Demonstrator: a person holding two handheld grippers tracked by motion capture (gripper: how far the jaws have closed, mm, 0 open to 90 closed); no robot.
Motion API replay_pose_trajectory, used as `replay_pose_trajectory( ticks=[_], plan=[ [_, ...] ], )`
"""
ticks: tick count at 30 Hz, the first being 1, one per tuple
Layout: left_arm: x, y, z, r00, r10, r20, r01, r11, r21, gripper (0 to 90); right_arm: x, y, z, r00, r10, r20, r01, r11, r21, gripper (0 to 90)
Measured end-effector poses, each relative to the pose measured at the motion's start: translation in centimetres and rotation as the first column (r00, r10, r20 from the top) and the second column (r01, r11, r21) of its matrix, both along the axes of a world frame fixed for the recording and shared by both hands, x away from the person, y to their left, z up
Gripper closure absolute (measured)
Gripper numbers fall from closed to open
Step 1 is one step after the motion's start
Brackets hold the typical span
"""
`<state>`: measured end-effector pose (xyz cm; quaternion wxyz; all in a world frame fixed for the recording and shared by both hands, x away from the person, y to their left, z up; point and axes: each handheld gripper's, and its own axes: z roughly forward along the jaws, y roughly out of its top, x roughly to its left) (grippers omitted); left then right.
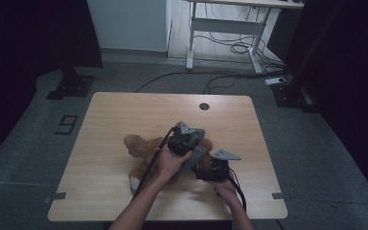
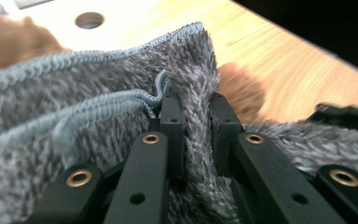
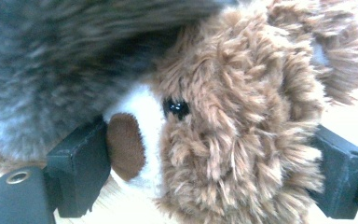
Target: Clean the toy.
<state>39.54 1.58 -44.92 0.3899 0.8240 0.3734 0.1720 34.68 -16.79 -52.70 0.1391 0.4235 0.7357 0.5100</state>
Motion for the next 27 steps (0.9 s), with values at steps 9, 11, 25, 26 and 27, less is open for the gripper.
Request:
replay_pose_trajectory(
  ticks=[9, 11, 25, 26, 27],
  plan=[
    [-1.2, 8.0, 1.2, 0.9954, 0.095, -0.007, -0.095, 0.9955, 0.007, 79.1, 0.0, 0.0, 0.0, 0.9999, -0.007, -0.013, 0.007, 1.000, 0.009, 13.3],
    [-1.3, 9.6, 1.5, 0.9917, 0.129, -0.005, -0.129, 0.9916, 0.017, 79.1, 0.0, 0.0, 0.0, 0.9998, -0.009, -0.016, 0.009, 1.000, 0.011, 13.3],
    [-1.2, 10.6, 1.1, 0.9863, 0.164, -0.010, -0.164, 0.9863, 0.014, 79.2, 0.0, 0.0, 0.1, 0.9997, -0.008, -0.022, 0.008, 1.000, 0.012, 13.3],
    [-1.2, 10.2, 1.1, 0.9878, 0.156, -0.009, -0.155, 0.9877, 0.015, 79.2, 0.0, 0.0, 0.1, 0.9997, -0.007, -0.023, 0.008, 1.000, 0.012, 13.3],
    [-1.3, 9.6, 1.2, 0.9894, 0.145, -0.006, -0.145, 0.9893, 0.013, 79.2, 0.0, 0.0, 0.1, 0.9997, -0.007, -0.024, 0.007, 1.000, 0.013, 13.3]
  ],
)
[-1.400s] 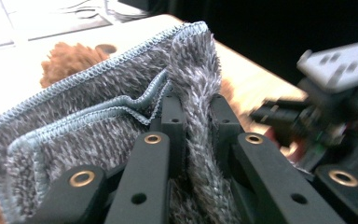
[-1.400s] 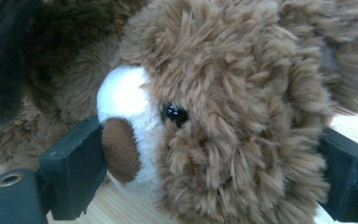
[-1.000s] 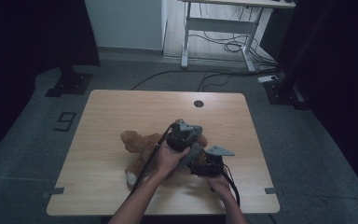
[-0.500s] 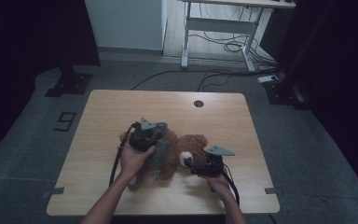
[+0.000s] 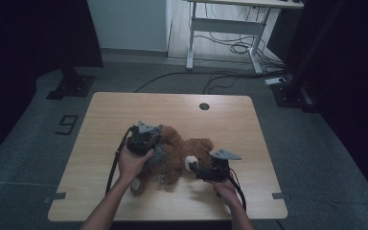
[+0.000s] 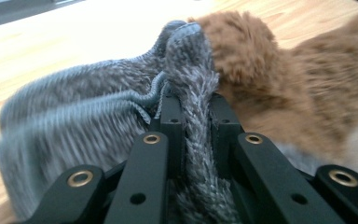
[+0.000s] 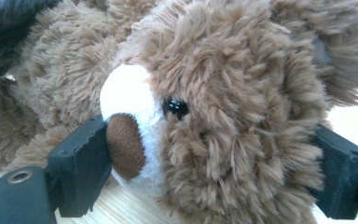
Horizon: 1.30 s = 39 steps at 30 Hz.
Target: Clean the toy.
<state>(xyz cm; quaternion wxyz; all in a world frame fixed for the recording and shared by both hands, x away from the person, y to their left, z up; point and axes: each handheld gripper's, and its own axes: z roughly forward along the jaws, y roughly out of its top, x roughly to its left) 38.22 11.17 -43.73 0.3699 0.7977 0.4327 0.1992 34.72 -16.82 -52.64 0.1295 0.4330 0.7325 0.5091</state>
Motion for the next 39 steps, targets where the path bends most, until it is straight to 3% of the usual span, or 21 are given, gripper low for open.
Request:
replay_pose_trajectory(
  ticks=[7, 10, 12, 15, 18, 20, 25, 31, 34, 39],
  plan=[
    [-0.1, -4.7, 0.0, 0.9956, -0.094, -0.010, 0.093, 0.9948, -0.041, 79.1, 0.1, 0.0, -0.1, 1.0000, -0.002, 0.002, 0.002, 1.000, 0.007, 13.2],
    [0.1, -6.5, -0.6, 0.9936, -0.112, -0.016, 0.112, 0.9937, -0.009, 79.0, 0.1, 0.0, -0.1, 1.0000, -0.003, 0.000, 0.003, 1.000, 0.007, 13.2],
    [0.4, -7.0, -1.2, 0.9941, -0.108, -0.010, 0.108, 0.9935, 0.034, 78.9, 0.1, -0.1, -0.1, 1.0000, -0.004, -0.004, 0.004, 1.000, 0.010, 13.2],
    [0.6, -6.3, -1.4, 0.9949, -0.100, -0.012, 0.100, 0.9941, 0.042, 79.0, 0.2, -0.1, -0.1, 1.0000, -0.003, -0.006, 0.003, 1.000, 0.016, 13.3],
    [0.3, -5.4, -1.2, 0.9954, -0.095, 0.016, 0.093, 0.9902, 0.104, 79.2, 0.2, -0.1, -0.1, 1.0000, 0.001, -0.001, -0.001, 1.000, 0.014, 13.3],
    [0.1, -4.7, -1.0, 0.9963, -0.082, 0.025, 0.079, 0.9907, 0.111, 79.3, 0.2, -0.1, -0.1, 1.0000, 0.003, -0.002, -0.002, 1.000, 0.013, 13.3],
    [-0.1, -1.7, -1.0, 0.9993, -0.029, 0.025, 0.027, 0.9971, 0.071, 79.4, 0.1, -0.1, -0.2, 1.0000, 0.002, -0.001, -0.002, 1.000, 0.013, 13.2],
    [-0.7, 1.1, -1.9, 0.9992, 0.019, 0.034, -0.021, 0.9990, 0.039, 79.6, 0.1, 0.0, -0.2, 1.0000, 0.006, 0.004, -0.006, 1.000, 0.010, 13.2],
    [-0.9, 1.8, -2.1, 0.9990, 0.035, 0.028, -0.035, 0.9993, 0.016, 79.6, 0.0, 0.1, -0.2, 1.0000, 0.008, 0.004, -0.008, 1.000, 0.006, 13.1],
    [-1.1, 2.5, -2.2, 0.9984, 0.047, 0.032, -0.048, 0.9984, 0.030, 79.7, 0.1, 0.1, -0.2, 1.0000, 0.009, 0.004, -0.009, 1.000, 0.006, 13.2]
  ],
)
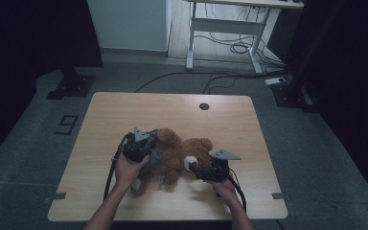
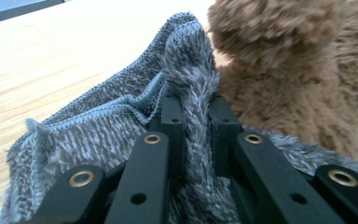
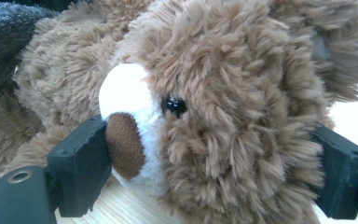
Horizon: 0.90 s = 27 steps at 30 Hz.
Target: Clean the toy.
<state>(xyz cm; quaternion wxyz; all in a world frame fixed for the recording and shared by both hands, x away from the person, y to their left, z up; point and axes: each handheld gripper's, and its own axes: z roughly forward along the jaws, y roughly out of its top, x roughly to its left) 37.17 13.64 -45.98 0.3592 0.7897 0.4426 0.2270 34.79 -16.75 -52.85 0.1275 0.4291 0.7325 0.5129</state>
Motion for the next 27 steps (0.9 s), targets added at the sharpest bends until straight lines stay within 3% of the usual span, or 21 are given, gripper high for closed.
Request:
replay_pose_trajectory(
  ticks=[4, 6, 9, 11, 16, 20, 24, 27],
  plan=[
    [-0.2, 0.7, 0.0, 0.9997, 0.024, 0.008, -0.024, 0.9997, 0.006, 79.7, 0.0, 0.0, 0.0, 1.0000, -0.002, -0.001, 0.002, 1.000, 0.003, 13.1],
    [-0.4, 1.1, 0.4, 0.9996, 0.029, 0.005, -0.029, 0.9992, -0.027, 79.7, 0.0, -0.1, 0.0, 1.0000, 0.000, -0.004, 0.000, 1.000, 0.003, 13.1],
    [-0.8, 0.9, 1.5, 0.9997, 0.014, 0.020, -0.012, 0.9978, -0.065, 79.7, 0.1, -0.1, 0.0, 1.0000, -0.001, -0.006, 0.001, 1.000, 0.006, 13.1],
    [-1.3, 0.3, 2.5, 0.9986, -0.012, 0.052, 0.015, 0.9976, -0.068, 79.7, 0.1, -0.2, 0.0, 1.0000, -0.002, -0.010, 0.002, 1.000, 0.009, 13.0],
    [-2.9, -2.3, 5.0, 0.9853, -0.103, 0.137, 0.117, 0.9883, -0.098, 79.7, 0.1, -0.2, -0.1, 0.9999, -0.005, -0.011, 0.005, 1.000, 0.012, 13.1],
    [-3.3, -5.0, 6.1, 0.9729, -0.160, 0.167, 0.176, 0.9807, -0.086, 79.7, 0.1, -0.2, -0.1, 0.9999, -0.004, -0.010, 0.004, 1.000, 0.011, 13.1],
    [-2.2, -8.2, 6.1, 0.9688, -0.199, 0.148, 0.210, 0.9757, -0.064, 79.7, 0.1, -0.2, -0.1, 1.0000, -0.005, -0.008, 0.005, 1.000, 0.012, 13.0],
    [-1.1, -10.2, 5.2, 0.9707, -0.214, 0.108, 0.221, 0.9742, -0.048, 79.5, 0.1, -0.2, -0.1, 0.9999, -0.004, -0.011, 0.004, 1.000, 0.014, 13.1]
  ],
)
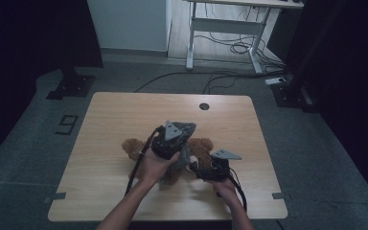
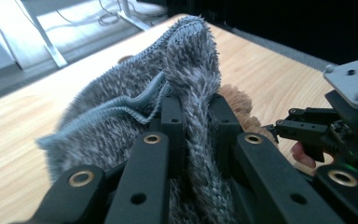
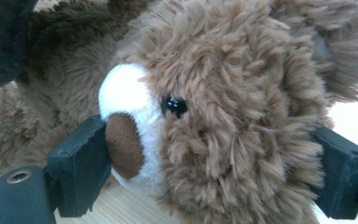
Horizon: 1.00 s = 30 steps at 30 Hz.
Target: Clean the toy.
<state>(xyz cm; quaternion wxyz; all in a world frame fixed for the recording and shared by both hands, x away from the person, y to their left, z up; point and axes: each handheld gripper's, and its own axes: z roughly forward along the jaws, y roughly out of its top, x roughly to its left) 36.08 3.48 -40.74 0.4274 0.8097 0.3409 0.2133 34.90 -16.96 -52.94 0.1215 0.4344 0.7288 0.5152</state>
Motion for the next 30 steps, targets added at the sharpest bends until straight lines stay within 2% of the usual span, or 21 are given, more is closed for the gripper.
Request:
replay_pose_trajectory(
  ticks=[3, 7, 10, 12, 20, 30],
  plan=[
    [1.0, -1.3, -1.2, 0.9992, 0.001, -0.040, 0.000, 0.9996, 0.027, 79.3, 0.0, -0.1, 0.0, 1.0000, 0.002, -0.001, -0.002, 1.000, -0.002, 13.1],
    [1.8, -1.8, -2.9, 0.9965, 0.014, -0.082, -0.008, 0.9978, 0.066, 79.2, 0.1, -0.1, 0.0, 1.0000, 0.001, 0.000, -0.001, 1.000, 0.002, 13.0],
    [1.9, -1.6, -4.1, 0.9961, 0.032, -0.082, -0.023, 0.9944, 0.103, 79.3, 0.1, -0.1, 0.0, 1.0000, 0.002, 0.000, -0.002, 1.000, 0.002, 13.0],
    [2.0, -1.2, -4.5, 0.9951, 0.041, -0.090, -0.033, 0.9955, 0.089, 79.4, 0.1, 0.0, 0.0, 1.0000, 0.000, 0.001, 0.000, 1.000, 0.004, 13.0],
    [2.0, -0.1, -4.7, 0.9943, 0.055, -0.092, -0.046, 0.9938, 0.101, 79.5, 0.1, 0.0, 0.0, 1.0000, -0.002, 0.002, 0.002, 1.000, 0.001, 13.0],
    [2.3, 2.1, -4.2, 0.9912, 0.093, -0.094, -0.086, 0.9933, 0.077, 79.5, 0.1, 0.0, 0.0, 1.0000, 0.000, 0.003, 0.000, 1.000, 0.006, 13.0]
  ],
)
